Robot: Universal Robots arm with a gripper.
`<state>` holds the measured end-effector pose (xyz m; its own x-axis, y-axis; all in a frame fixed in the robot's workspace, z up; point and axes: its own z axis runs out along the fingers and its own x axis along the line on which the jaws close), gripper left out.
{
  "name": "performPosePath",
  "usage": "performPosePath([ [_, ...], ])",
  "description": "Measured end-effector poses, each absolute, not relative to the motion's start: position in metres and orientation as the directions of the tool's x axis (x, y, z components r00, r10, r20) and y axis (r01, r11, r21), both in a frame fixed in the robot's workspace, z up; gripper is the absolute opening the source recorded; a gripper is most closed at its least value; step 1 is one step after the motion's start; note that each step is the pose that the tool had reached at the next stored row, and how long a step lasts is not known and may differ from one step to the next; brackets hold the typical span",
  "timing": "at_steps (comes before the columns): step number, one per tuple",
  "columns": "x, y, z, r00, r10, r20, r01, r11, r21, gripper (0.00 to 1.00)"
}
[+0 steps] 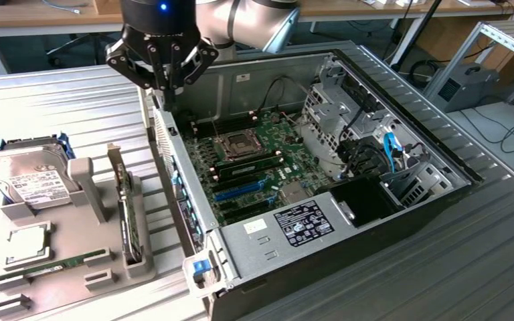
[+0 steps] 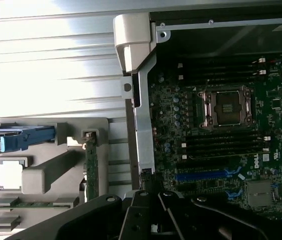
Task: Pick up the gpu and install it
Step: 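Reach for the gpu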
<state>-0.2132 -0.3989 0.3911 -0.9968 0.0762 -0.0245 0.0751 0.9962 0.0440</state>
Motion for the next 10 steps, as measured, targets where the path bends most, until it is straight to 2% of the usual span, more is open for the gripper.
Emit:
performPosePath([
  [10,-0.2165,-0.3989,0.391,-0.997,0.076,-0.024,0.075,0.996,0.044,0.11],
])
